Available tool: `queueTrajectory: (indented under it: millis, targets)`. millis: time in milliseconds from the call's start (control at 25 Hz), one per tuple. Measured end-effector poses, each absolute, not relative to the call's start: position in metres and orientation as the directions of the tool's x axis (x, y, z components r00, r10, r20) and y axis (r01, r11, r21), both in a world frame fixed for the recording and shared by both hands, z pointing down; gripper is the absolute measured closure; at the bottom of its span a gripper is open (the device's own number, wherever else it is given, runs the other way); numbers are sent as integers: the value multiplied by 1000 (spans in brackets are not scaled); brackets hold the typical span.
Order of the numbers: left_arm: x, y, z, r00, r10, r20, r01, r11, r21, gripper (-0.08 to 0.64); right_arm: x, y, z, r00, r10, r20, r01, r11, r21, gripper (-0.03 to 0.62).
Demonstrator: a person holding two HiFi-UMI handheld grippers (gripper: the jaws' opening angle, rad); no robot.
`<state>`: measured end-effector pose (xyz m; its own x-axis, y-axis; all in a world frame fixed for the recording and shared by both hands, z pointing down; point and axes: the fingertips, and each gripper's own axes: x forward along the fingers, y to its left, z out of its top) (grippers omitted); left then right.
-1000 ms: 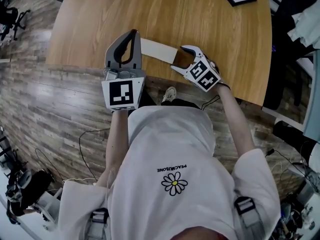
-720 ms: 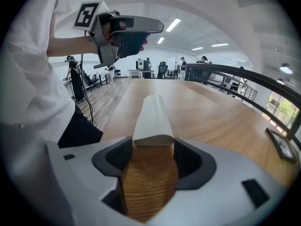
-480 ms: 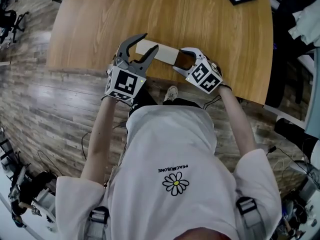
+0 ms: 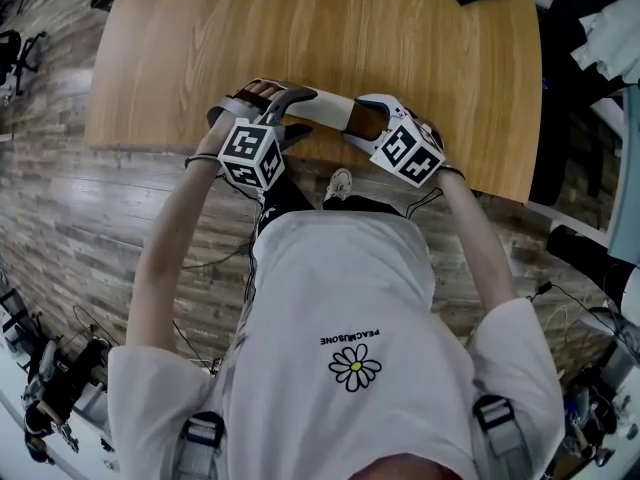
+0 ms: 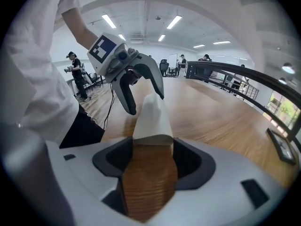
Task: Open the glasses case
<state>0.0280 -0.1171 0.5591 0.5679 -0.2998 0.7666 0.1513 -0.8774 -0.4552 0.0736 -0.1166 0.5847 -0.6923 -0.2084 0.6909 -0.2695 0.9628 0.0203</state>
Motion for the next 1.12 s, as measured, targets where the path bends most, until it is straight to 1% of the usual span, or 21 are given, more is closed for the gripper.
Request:
queueTrajectory:
  millis: [160,200,240,320,560,720,880,1120]
  targets:
    - [39,-120,564,545,-251,800,229,-873,-430,267,73,-116,585,-688,-204,697,-268,963,18,314]
    - [41,-120,565,540,-246,805,246,-869,-430,275,73,-117,585,-688,-203,697,-267,964,18,314]
    - [43,-119,567,534,-243,810,263,-862,-433,300,73,-117,585,-687,-202,697,-266,964,17,314]
    - [45,-119,568,529,-242,813,283,-853,-438,308,73,-117,585,-687,-200,699,-264,964,16,314]
    - [46,-117,568,525,-216,823,264,-878,-399,321,74,-116,585,-684,-200,701,-259,966,23,314]
    - [47,-116,564,521,-163,838,236,-916,-324,334,75,-114,585,-681,-197,706,-249,968,30,316]
    - [46,-117,564,507,-114,854,239,-934,-267,337,75,-115,585,-681,-195,706,-248,968,28,316]
    - [44,-119,561,496,0,868,226,-965,-129,339,73,-115,588,-680,-184,710,-238,971,24,319]
